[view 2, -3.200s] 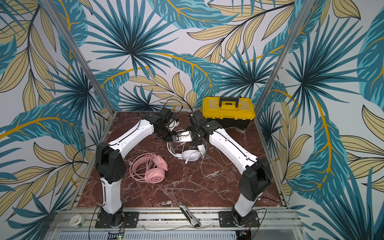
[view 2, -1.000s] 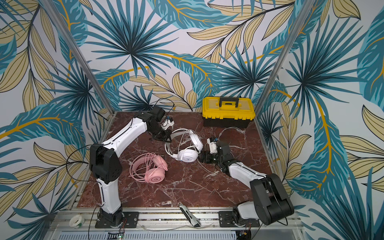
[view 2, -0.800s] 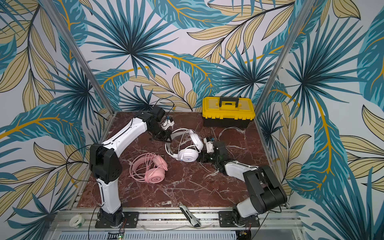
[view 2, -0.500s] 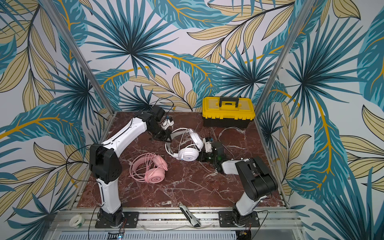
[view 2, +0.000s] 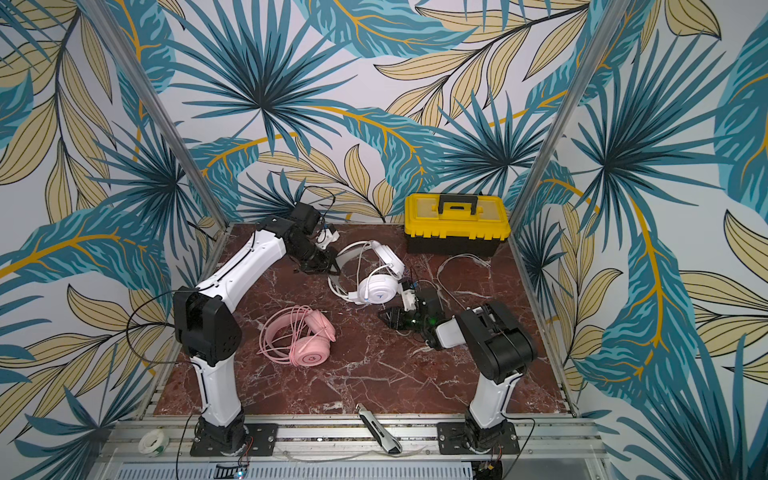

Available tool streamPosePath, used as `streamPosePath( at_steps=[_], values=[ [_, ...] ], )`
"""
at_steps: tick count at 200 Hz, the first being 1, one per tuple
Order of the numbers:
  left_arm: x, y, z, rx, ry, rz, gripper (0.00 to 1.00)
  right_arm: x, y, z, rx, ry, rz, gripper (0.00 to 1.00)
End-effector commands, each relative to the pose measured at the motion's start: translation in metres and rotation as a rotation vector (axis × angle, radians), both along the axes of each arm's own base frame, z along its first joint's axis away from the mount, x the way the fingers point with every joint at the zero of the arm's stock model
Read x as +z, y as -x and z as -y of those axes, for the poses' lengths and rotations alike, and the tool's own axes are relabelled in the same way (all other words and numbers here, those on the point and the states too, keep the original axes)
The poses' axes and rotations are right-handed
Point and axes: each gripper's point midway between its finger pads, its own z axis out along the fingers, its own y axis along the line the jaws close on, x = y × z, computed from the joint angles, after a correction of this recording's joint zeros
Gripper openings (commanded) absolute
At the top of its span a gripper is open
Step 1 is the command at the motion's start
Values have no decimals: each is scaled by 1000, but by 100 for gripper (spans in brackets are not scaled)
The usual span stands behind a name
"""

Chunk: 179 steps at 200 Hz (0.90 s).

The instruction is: Wrap the headphones

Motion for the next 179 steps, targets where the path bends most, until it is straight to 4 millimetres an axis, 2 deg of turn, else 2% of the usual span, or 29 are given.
streamPosePath(
  at_steps=[1, 68, 147, 179],
  values=[
    [48, -9, 7, 28, 118, 87, 0, -1, 6, -12, 49, -43, -20, 46],
    [60, -24, 9, 78, 161, 98, 0, -3, 12, -29, 143, -35, -47, 42],
    [61, -54, -17, 239, 142, 125, 0, 4, 28, -26, 179, -5, -45, 41],
    [58, -63, -26, 305, 137, 130, 0, 1, 37, -24, 204, 19, -71, 41]
  ],
)
